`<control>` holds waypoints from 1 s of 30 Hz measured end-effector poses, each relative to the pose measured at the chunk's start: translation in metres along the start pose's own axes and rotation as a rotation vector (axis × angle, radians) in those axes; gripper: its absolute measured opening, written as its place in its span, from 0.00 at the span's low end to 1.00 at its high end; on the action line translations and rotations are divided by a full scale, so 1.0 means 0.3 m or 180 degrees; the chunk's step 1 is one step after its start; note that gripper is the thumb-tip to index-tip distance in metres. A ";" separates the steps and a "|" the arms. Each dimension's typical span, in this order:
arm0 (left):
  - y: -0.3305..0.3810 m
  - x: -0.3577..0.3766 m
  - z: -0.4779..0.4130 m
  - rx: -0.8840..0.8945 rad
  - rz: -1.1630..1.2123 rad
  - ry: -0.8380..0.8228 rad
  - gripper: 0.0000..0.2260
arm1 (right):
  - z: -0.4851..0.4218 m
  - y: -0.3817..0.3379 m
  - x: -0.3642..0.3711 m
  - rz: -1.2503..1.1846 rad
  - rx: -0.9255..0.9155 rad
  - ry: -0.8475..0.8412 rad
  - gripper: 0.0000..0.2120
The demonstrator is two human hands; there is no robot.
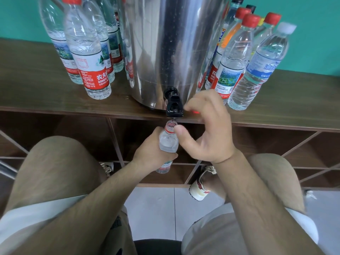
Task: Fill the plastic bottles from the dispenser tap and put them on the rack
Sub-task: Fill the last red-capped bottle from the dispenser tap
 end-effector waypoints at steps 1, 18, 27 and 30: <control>0.008 -0.001 0.002 0.0063 0.0011 -0.0008 0.27 | -0.004 -0.016 0.027 0.0083 -0.0098 -0.0117 0.17; -0.027 0.002 -0.022 -0.0062 0.0124 0.0132 0.29 | 0.005 0.053 0.091 -0.0353 -0.0065 -0.0794 0.18; -0.032 0.009 -0.024 -0.0094 -0.0032 0.0184 0.30 | 0.012 0.086 0.065 -0.0591 0.0105 -0.0676 0.18; -0.033 0.011 -0.029 -0.0076 -0.0102 0.0212 0.29 | 0.009 0.082 0.065 -0.0612 0.0111 -0.0685 0.17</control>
Point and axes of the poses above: each hand's wrist, its own z-axis away from the middle knuckle, its own x-axis out of the palm, y = z × x, the point moved 10 cm from there along -z, towards the middle knuckle, and after that the axes turned 12 degrees about -z, right-handed, at the moved point
